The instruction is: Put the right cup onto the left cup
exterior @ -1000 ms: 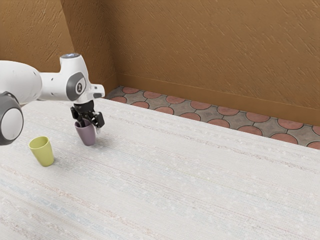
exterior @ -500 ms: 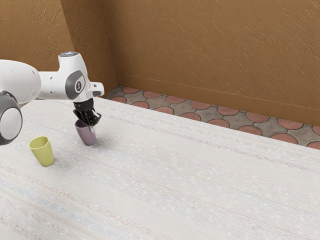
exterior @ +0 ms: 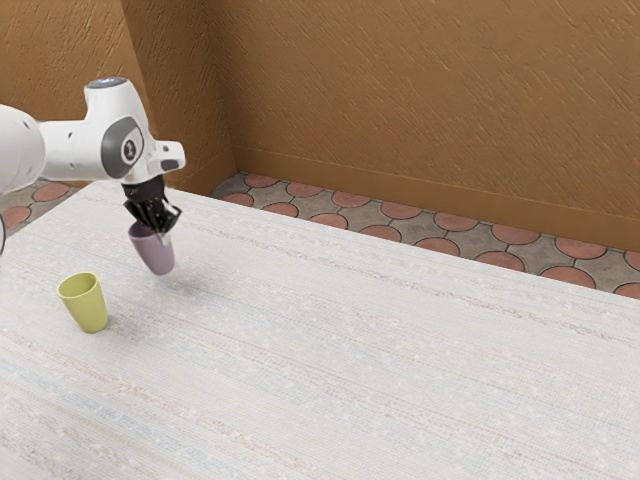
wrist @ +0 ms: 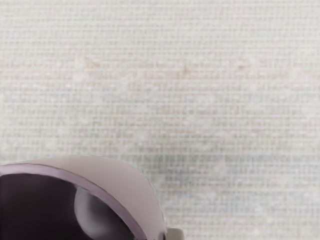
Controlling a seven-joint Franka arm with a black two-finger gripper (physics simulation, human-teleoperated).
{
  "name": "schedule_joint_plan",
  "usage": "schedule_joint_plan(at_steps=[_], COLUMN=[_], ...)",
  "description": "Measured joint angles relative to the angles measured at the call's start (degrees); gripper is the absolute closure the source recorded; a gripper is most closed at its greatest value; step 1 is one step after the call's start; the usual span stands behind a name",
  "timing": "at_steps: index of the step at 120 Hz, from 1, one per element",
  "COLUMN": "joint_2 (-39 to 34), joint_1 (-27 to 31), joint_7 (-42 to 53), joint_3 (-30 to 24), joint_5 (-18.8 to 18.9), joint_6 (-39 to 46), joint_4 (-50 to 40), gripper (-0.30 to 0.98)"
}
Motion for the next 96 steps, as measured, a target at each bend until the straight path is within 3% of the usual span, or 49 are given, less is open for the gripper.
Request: schedule_joint_plan(at_steps=[41, 73, 96], joint_2=[-17.46, -25.42, -27.24], joint_1=[0.00, 1.27, 6.14], joint_7=[0.41, 0.76, 0.94], joint_3=[0.03, 1.15, 1.15], joint_5=[0.74, 3.22, 5.41], joint_6=[-4.50, -6.97, -8.32], joint_4=[-11.66, -16.06, -18.11], gripper=[0.78, 0.78, 0.78])
